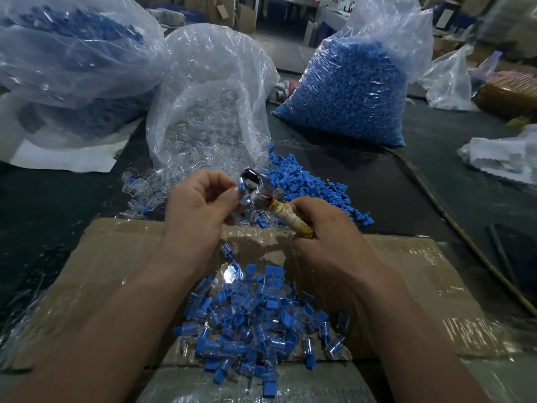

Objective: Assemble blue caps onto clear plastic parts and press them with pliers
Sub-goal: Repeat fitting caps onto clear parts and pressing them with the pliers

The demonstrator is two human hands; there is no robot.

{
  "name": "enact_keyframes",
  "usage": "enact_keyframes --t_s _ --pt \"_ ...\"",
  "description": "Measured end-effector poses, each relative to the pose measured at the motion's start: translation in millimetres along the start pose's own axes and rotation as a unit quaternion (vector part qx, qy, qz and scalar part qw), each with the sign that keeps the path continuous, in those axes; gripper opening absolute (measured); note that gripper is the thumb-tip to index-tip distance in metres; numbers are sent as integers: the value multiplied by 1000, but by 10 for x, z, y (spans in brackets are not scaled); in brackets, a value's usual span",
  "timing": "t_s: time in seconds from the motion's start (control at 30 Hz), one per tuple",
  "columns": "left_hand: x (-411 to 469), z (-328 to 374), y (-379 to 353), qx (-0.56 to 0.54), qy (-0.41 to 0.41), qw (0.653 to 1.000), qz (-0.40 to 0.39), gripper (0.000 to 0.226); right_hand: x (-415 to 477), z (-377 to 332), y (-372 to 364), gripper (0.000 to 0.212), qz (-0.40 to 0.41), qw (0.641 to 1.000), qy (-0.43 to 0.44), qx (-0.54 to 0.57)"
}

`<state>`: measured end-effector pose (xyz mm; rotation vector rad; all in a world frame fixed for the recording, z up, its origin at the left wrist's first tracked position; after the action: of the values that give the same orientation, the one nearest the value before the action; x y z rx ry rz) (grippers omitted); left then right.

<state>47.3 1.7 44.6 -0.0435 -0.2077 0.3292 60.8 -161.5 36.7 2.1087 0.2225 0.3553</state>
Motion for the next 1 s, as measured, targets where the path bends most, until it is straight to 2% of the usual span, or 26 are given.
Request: enact_keyframes --t_s 0.63,0.73,0.83,0.9,1.0 --pt "-4 -19 26 17 0 1000 13 23 19 -16 48 27 37 999 -3 -17" --pt "20 -32 95 17 15 999 33 20 30 27 91 39 41 999 -7 -19" --pt "45 -9 168 -5 30 998 48 19 34 94 124 38 27 999 -16 -38" --pt "25 22 126 -16 42 999 14 16 27 117 110 33 9 998 -17 -54" --pt "-98 38 -101 -22 81 990 -110 4 19 104 40 24 -28 997 -12 -70"
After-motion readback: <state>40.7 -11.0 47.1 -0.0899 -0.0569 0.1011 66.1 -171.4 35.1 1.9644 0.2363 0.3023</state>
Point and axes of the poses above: each hand's wrist, its own x-axis towards the middle knuckle, its own y-axis out of the back of the hand, z = x × y, the point moved 9 cm from there along x, towards the middle knuckle, and after that the axes turned 6 degrees about z, right-handed, at the moved point
